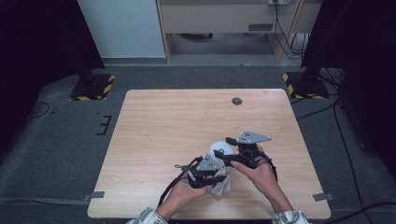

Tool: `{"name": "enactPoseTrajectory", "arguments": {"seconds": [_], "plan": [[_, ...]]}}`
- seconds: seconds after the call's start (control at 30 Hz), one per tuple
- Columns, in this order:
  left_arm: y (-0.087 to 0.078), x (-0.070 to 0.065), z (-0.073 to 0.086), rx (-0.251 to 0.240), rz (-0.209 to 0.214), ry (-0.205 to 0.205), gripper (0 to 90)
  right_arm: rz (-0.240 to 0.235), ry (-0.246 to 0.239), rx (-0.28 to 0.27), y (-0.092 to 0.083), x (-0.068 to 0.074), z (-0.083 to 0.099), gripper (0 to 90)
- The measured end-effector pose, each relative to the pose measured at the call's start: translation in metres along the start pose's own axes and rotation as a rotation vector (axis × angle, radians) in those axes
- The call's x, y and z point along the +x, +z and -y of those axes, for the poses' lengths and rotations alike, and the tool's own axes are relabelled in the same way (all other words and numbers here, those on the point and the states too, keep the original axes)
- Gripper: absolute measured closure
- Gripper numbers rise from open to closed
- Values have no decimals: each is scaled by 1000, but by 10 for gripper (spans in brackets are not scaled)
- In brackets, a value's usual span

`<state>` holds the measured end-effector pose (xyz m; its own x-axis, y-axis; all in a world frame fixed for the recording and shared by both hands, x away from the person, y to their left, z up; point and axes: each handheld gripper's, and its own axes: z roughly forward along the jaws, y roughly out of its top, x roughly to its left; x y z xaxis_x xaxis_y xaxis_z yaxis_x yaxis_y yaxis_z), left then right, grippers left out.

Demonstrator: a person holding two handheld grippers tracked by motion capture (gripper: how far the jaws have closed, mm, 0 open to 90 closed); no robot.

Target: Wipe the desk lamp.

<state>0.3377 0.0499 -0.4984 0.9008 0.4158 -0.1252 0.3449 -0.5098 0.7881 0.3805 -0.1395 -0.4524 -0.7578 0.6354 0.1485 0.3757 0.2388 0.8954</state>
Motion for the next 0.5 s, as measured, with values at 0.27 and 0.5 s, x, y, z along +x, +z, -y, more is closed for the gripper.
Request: {"name": "enactPoseTrajectory", "arguments": {"seconds": [0.27,0.5], "plan": [[-6,-3,-8,-42,-10,2,765,3,-1,-2,-1,-1,0,266],[1,1,3,39,-28,0,765,10,-4,-3,0,-2,0,266]]}}
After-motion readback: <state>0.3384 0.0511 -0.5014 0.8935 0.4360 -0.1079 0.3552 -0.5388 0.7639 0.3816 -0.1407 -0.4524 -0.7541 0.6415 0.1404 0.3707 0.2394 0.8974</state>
